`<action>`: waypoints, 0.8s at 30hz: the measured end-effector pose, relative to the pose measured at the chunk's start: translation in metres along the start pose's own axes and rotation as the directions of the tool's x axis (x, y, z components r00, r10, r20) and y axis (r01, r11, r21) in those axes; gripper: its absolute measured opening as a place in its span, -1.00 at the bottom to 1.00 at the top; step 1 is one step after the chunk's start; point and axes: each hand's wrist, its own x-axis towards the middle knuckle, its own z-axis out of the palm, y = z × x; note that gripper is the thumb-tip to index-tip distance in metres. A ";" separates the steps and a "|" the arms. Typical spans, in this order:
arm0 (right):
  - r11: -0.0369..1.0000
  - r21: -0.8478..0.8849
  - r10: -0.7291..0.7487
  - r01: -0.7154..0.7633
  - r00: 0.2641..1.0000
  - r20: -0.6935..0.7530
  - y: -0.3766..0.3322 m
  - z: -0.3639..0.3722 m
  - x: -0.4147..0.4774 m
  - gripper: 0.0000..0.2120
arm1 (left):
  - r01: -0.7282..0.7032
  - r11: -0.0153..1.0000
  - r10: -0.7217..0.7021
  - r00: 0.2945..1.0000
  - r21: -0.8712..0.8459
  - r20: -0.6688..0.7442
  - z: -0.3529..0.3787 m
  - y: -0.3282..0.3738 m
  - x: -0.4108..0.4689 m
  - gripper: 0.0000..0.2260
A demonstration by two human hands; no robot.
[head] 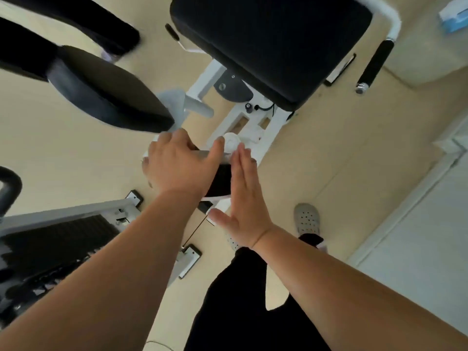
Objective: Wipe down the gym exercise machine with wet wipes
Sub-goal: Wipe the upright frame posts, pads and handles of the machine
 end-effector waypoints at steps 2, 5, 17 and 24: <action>0.997 0.058 -0.047 0.051 0.997 -0.066 0.005 0.012 -0.002 0.11 | -0.037 0.998 0.038 0.999 0.042 -0.037 0.006 -0.002 -0.003 -0.51; 0.990 0.107 -0.071 0.087 0.986 -0.153 0.015 0.027 -0.009 0.09 | -0.076 0.989 0.082 0.996 0.123 -0.043 0.005 -0.008 0.001 -0.55; 0.666 0.634 0.516 -0.393 0.857 -0.011 0.079 0.069 0.010 0.14 | -0.081 0.986 0.096 0.991 0.146 -0.096 0.010 -0.019 0.011 -0.56; 0.718 0.652 0.368 -0.245 0.928 -0.056 0.026 0.072 -0.025 0.16 | -0.118 0.983 0.133 0.986 0.139 -0.099 0.008 -0.022 0.011 -0.59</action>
